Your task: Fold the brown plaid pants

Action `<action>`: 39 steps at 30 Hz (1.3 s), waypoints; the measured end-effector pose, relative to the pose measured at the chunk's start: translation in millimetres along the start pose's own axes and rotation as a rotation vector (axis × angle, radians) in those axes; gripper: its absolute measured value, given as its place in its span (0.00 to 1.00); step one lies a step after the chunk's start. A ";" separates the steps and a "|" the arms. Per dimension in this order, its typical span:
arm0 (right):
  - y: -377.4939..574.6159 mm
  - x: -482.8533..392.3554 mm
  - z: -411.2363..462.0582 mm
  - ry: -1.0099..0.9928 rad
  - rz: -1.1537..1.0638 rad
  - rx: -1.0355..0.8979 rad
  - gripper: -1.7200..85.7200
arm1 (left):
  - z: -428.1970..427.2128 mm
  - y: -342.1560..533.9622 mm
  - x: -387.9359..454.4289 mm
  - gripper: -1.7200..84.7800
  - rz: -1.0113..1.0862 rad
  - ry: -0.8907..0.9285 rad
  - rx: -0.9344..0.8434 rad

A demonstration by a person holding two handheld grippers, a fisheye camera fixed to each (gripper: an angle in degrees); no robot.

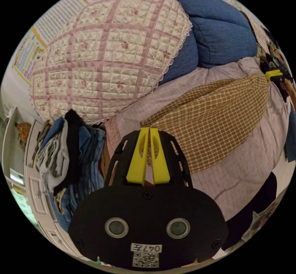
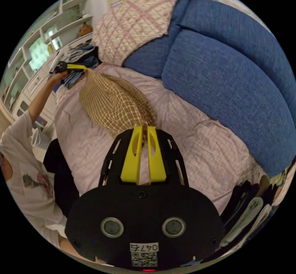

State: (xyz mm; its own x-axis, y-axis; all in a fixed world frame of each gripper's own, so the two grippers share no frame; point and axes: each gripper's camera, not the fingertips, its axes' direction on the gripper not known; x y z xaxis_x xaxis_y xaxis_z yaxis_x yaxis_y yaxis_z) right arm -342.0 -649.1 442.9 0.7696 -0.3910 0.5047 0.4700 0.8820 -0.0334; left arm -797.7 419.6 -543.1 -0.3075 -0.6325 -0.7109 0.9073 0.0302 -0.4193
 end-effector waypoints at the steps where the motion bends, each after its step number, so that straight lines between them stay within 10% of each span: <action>1: -5.3 11.5 12.1 0.019 0.037 -0.010 0.02 | 3.9 -29.4 -2.2 0.01 -0.001 0.000 -0.019; 18: -0.1 53.0 43.8 0.156 0.436 0.202 0.07 | -107.0 -224.1 -110.6 0.11 -0.450 0.152 0.078; 28: -18.7 -160.3 16.7 -0.032 -0.090 0.240 0.02 | -188.4 -223.2 -121.9 0.09 -0.476 0.355 -0.074; 39: -110.9 -346.2 80.6 0.280 -0.418 0.090 0.04 | -250.4 -273.3 -154.5 0.08 -0.667 0.473 -0.012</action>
State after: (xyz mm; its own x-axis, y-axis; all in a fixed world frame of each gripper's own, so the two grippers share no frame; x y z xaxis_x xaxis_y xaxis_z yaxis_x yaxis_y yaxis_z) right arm -695.4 -590.3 341.4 0.6161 -0.7596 0.2085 0.7327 0.6498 0.2023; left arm -1070.0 702.9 -460.1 -0.8726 -0.1271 -0.4717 0.4885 -0.2267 -0.8426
